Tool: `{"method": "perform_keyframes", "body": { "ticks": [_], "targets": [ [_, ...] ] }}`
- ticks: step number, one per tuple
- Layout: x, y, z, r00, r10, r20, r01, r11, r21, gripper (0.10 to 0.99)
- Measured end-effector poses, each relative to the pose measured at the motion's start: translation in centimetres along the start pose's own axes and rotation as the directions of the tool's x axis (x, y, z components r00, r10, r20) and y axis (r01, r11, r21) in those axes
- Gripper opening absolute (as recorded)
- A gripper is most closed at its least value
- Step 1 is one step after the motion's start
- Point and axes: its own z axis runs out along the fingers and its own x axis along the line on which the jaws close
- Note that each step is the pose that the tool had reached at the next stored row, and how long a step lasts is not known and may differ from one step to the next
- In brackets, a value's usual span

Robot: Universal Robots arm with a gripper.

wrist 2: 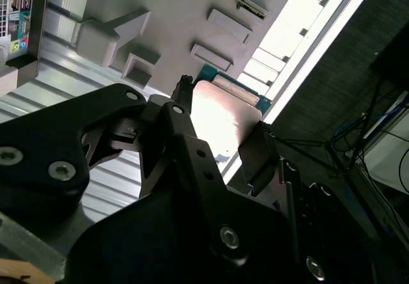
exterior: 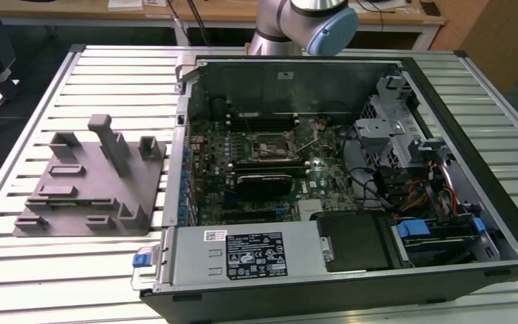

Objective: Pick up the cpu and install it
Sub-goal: 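Pick up the cpu and move it towards the insertion slot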

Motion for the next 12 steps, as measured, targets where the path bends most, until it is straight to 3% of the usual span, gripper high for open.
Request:
{"method": "perform_keyframes", "body": {
  "ticks": [7,12],
  "targets": [
    [-0.03,0.01,-0.04,1.0,0.0,-0.0003,0.0,1.0,0.0,0.541],
    [-0.48,0.04,-0.01,1.0,0.0,-0.0002,0.0,1.0,0.0,0.541]
  ]
}}
